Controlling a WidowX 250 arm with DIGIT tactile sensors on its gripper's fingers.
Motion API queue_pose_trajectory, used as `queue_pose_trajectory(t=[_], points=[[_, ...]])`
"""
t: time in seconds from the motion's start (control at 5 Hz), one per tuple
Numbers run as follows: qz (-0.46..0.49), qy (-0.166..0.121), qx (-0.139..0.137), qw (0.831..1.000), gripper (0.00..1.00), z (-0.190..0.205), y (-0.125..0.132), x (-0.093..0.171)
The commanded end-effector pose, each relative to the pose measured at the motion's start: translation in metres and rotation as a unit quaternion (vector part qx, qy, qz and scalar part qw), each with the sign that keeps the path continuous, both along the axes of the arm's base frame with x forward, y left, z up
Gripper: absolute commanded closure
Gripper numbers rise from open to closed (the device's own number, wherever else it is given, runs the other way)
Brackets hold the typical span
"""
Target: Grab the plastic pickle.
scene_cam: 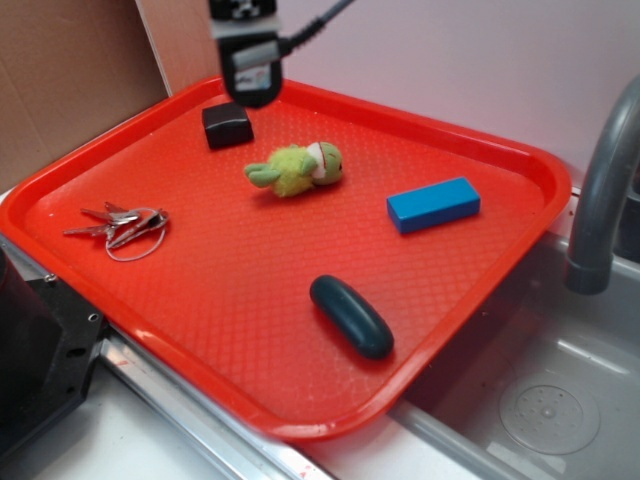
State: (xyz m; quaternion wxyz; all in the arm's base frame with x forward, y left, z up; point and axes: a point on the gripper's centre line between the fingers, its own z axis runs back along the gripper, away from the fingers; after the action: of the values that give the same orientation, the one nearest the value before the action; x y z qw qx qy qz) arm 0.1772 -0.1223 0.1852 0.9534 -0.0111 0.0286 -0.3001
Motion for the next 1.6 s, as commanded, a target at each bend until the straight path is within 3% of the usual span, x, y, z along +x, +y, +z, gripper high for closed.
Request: queue_pose_trajectory(t=[0.0,0.4,0.6,0.8,1.2,1.4], points=[[-0.069,-0.032,-0.021,0.997,0.00,0.013,-0.025,-0.044],[-0.069,-0.032,-0.021,0.997,0.00,0.013,-0.025,-0.044],[-0.195,-0.019,0.021,0.981,0.00,-0.012,-0.002,0.003],[-0.249,0.002,0.013,0.968,0.00,-0.042,-0.016,0.020],[-0.288,0.029,-0.017,0.957,0.00,-0.066,-0.052,0.000],[-0.295,0.035,-0.015,0.955,0.00,-0.081,-0.056,-0.009]])
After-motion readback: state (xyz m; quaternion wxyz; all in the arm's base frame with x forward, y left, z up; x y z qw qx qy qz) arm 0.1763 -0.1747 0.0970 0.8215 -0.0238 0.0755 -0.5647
